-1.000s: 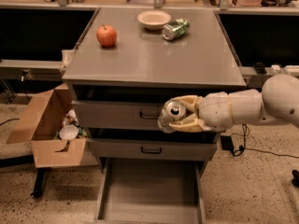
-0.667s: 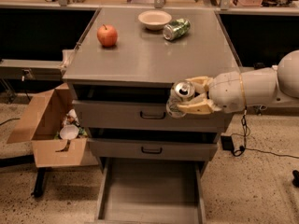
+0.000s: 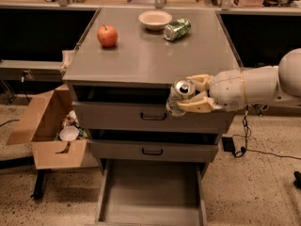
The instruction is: Pick 7up can from bottom drawer and place on counter
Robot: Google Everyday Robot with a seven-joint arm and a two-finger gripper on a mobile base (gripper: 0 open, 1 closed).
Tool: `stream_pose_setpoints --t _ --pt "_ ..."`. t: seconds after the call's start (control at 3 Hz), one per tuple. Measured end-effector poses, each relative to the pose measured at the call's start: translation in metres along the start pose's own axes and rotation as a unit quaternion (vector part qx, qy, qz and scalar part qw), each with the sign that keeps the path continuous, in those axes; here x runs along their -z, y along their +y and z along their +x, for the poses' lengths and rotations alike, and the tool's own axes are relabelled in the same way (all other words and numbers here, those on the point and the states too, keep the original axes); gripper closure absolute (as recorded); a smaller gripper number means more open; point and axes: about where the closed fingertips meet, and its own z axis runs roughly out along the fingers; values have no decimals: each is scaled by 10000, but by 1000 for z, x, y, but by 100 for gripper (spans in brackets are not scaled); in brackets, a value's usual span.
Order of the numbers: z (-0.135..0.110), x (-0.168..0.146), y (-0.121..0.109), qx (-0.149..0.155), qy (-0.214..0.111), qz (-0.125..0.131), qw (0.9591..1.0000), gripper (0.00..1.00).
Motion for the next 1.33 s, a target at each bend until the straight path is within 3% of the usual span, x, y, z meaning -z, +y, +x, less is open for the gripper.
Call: stream_pose_setpoints --t 0.33,0.67,1.0,1.33 --pt "-23 17 -26 -11 56 143 9999 100" --pt "-49 37 -70 -107 243 325 9991 100" --pt "-57 38 -124 -389 412 435 9974 100" --pt "-55 29 -152 -581 511 386 9963 100"
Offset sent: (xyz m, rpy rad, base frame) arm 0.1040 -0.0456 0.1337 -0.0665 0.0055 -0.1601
